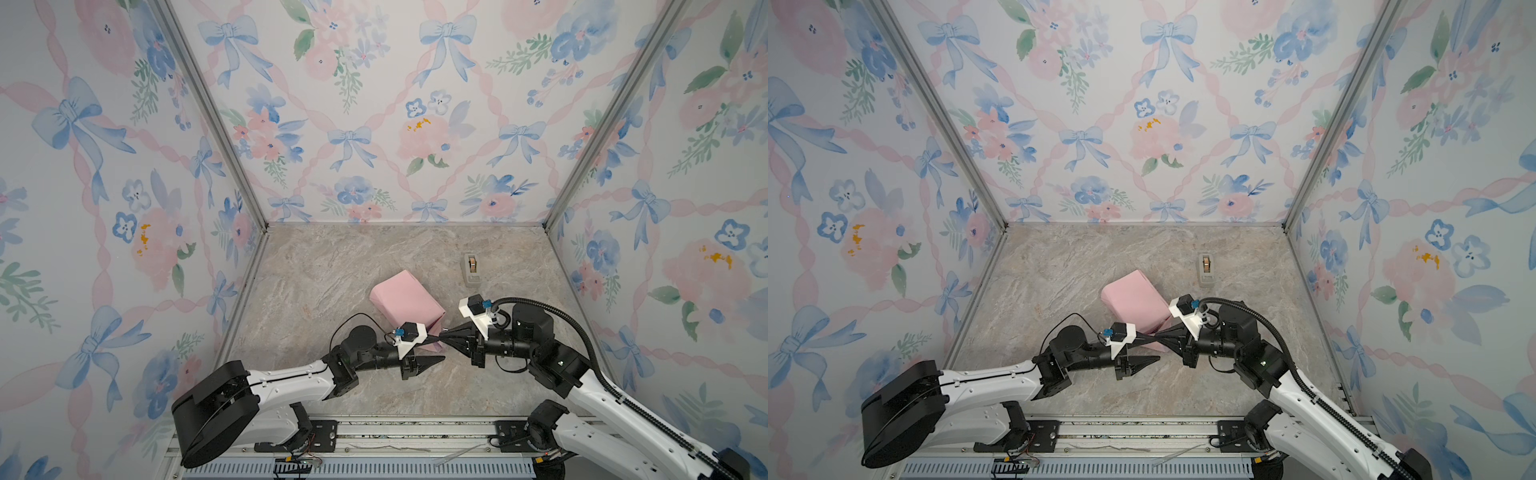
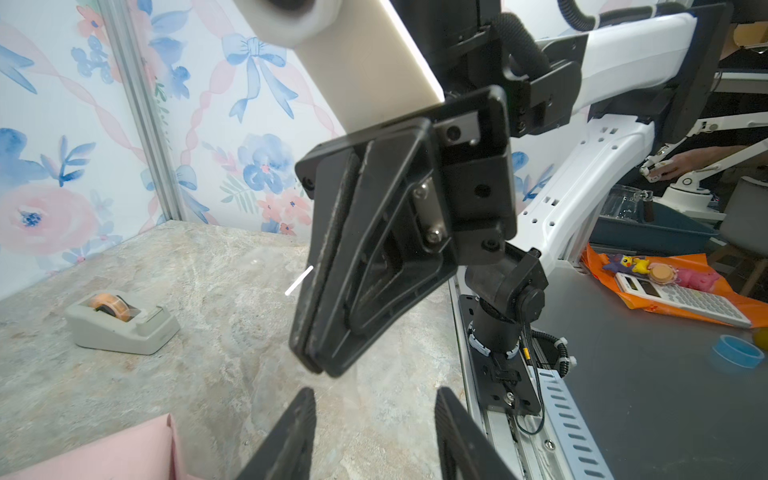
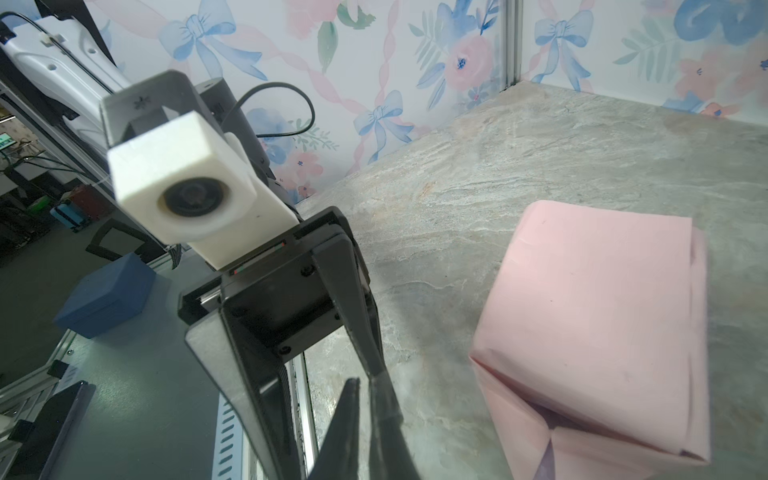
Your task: Wrap the gift box in paper
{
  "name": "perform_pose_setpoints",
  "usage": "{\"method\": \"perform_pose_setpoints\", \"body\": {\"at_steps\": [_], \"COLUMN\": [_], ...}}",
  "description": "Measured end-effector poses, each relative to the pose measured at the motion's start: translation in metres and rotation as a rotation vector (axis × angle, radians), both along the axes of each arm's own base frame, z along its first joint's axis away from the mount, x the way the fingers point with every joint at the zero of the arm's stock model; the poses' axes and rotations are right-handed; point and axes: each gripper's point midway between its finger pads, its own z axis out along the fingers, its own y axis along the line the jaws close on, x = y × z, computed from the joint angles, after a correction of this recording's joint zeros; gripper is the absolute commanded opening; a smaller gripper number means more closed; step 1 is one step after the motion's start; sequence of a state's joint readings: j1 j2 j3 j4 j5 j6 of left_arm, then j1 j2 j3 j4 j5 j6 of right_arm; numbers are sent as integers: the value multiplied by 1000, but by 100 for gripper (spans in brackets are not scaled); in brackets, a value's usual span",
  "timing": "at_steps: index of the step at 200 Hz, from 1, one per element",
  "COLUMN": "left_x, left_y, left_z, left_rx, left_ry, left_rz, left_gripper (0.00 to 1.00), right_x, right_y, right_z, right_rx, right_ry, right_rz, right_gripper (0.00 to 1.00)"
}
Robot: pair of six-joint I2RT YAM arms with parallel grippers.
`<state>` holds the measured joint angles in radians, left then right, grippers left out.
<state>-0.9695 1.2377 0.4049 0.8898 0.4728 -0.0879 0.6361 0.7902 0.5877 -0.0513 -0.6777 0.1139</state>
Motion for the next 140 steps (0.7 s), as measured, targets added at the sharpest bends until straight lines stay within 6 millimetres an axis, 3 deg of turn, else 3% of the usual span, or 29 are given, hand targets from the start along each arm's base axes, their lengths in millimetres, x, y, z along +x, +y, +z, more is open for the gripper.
{"method": "perform_pose_setpoints", "body": {"at_steps": [32, 70, 102, 140], "left_x": [-1, 0, 1, -1], "left_y": [-4, -8, -9, -10], "left_z": [-2, -7, -7, 0], "left_rx": [6, 5, -9, -35], "left_ry": [28, 66, 83, 82], "left_rz": [-23, -24, -25, -42], "left_gripper": [35, 34, 26, 0], "right_x": [-1, -2, -4, -4], "right_y": [1, 1, 1, 1], "right_z": [0, 0, 1, 3], "right_rx": [1, 4, 6, 10], "right_ry": [1, 2, 3, -2], "right_rz": [11, 18, 24, 24], "right_gripper": [10, 10, 10, 13]}}
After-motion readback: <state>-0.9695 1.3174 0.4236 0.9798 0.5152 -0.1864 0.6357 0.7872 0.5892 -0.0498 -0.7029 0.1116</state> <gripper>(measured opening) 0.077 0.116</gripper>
